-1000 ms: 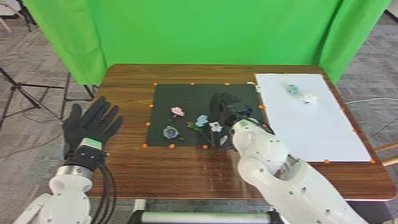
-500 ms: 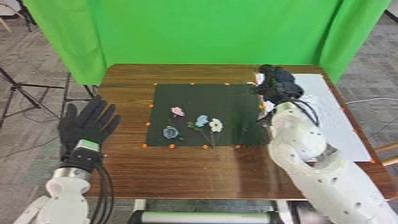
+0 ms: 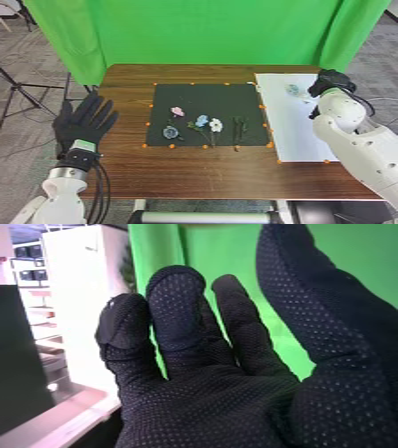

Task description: Arrange flowers

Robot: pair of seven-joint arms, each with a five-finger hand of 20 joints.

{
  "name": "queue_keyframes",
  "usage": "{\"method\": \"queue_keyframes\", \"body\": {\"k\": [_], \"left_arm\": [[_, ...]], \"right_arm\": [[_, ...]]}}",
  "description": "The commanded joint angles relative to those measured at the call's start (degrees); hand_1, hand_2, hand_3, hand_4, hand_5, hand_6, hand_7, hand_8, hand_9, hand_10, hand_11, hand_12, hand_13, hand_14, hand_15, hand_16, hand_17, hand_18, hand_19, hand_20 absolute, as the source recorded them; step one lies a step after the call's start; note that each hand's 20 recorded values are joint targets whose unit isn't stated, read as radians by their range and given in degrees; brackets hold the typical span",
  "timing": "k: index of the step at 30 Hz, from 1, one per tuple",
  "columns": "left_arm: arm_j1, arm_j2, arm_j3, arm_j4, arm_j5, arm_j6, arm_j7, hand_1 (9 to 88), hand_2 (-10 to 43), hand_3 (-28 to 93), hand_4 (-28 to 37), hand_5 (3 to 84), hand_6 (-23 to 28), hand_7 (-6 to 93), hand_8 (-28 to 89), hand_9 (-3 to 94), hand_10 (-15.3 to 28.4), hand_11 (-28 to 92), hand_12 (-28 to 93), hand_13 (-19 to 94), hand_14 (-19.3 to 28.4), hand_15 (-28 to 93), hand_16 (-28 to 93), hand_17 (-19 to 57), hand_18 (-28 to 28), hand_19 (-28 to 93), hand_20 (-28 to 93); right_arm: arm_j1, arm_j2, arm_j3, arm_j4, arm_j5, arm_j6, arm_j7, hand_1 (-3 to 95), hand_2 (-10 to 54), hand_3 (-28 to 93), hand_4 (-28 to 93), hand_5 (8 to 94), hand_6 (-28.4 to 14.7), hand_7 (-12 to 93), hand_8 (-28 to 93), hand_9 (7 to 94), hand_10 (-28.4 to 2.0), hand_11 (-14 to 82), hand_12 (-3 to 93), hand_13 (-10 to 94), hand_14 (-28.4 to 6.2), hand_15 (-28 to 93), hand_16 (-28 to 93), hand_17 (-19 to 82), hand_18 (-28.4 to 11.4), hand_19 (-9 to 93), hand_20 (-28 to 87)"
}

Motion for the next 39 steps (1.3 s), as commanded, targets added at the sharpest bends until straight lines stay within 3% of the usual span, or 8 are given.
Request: {"method": "queue_keyframes", "body": {"k": [1,6,13,16,21,25,35,39], "left_arm": [[-1.44,-0.01,0.98,1.41,4.72,-2.97,-1.81,25.6,11.2,69,-28.3,38.3,5.4,17.3,-11,32.1,11.1,18,9,21,13.0,35,-8,-5.7,14.4,35,9],[-1.65,-0.04,1.22,1.38,4.11,-2.52,-2.76,25.5,11.4,69,-28.3,38.3,5.4,17.1,-11,32.1,11.0,17,10,21,13.0,35,-8,-5.7,14.5,35,9],[-1.52,-0.50,1.99,1.32,2.83,-1.27,-2.64,25.6,11.5,69,-28.3,38.7,5.6,17.7,-11,32.8,11.2,18,10,22,13.6,36,-7,-5.8,14.6,35,10],[-0.54,-0.42,1.86,0.88,2.56,-1.51,-1.76,25.6,11.5,69,-28.3,38.9,5.7,17.8,-11,32.9,11.3,18,10,22,13.6,36,-7,-5.8,14.6,35,10],[-0.73,-1.11,1.67,0.85,2.86,-1.15,-2.48,25.7,11.5,69,-28.3,38.9,5.8,17.9,-11,33.0,11.3,19,10,22,13.6,37,-7,-5.8,14.6,35,10],[0.23,-1.16,1.19,0.49,2.66,-0.65,-2.24,25.8,11.6,69,-28.3,39.0,5.9,18.0,-11,33.1,11.6,19,10,22,13.6,37,-7,-5.7,14.6,35,10],[0.83,-0.97,0.58,0.06,2.68,0.14,-1.80,25.9,11.9,69,-28.3,39.2,6.0,18.3,-11,33.2,11.9,19,10,22,13.8,38,-7,-5.7,14.5,35,10],[0.27,-0.84,0.48,0.22,2.73,0.19,-2.09,25.9,12.0,69,-28.3,39.2,6.1,18.2,-11,33.2,11.9,19,10,22,13.7,38,-7,-5.7,14.5,35,10]], "right_arm": [[3.02,-1.06,-0.64,3.78,3.79,-6.38,-2.79,44.2,-9.5,80,-28,36.5,-7.7,11,-10,34.6,-15.1,11.0,10.1,62,-13.7,78,27,38,-23.6,92,33],[1.80,-2.02,0.14,4.02,3.18,-11.42,-3.53,46.0,-9.5,79,-28,41.7,-5.4,13,-11,41.6,-13.3,11.2,9.8,65,-12.1,78,28,40,-24.1,92,34],[-0.15,-3.29,-0.30,6.18,4.25,-9.24,-5.31,46.9,-9.5,78,-28,46.1,-3.9,14,-12,46.7,-11.6,11.8,10.7,67,-11.2,78,28,40,-23.6,92,35],[-0.23,-3.56,-1.66,6.33,2.95,-5.02,-5.79,48.2,-9.5,77,-28,47.9,-3.3,16,-12,50.6,-9.9,13.2,11.4,67,-11.0,77,28,41,-23.3,92,35],[-2.68,-2.70,-2.82,5.44,0.25,4.61,-5.60,51.7,-9.5,75,-28,61.8,0.1,19,-12,68.1,-9.3,14.3,14.8,70,-9.9,74,28,42,-22.6,92,36],[-3.77,-2.13,-3.62,4.79,-1.90,8.88,-6.24,59.6,-9.5,67,-28,72.2,0.8,25,-1,83.3,-7.7,6.6,31.0,73,-8.4,71,30,43,-21.9,92,37],[-8.62,1.99,-1.92,-10.60,-7.14,10.89,-10.62,60.8,-9.5,70,-28,78.7,1.0,28,3,90.3,-7.1,7.1,36.4,76,-7.3,68,31,44,-21.8,92,37],[-8.25,1.36,-2.58,-15.24,-5.66,7.31,-13.61,60.8,-9.5,70,-28,78.5,0.9,28,4,90.1,-7.1,7.1,37.0,76,-7.3,68,32,44,-21.8,92,38]]}}
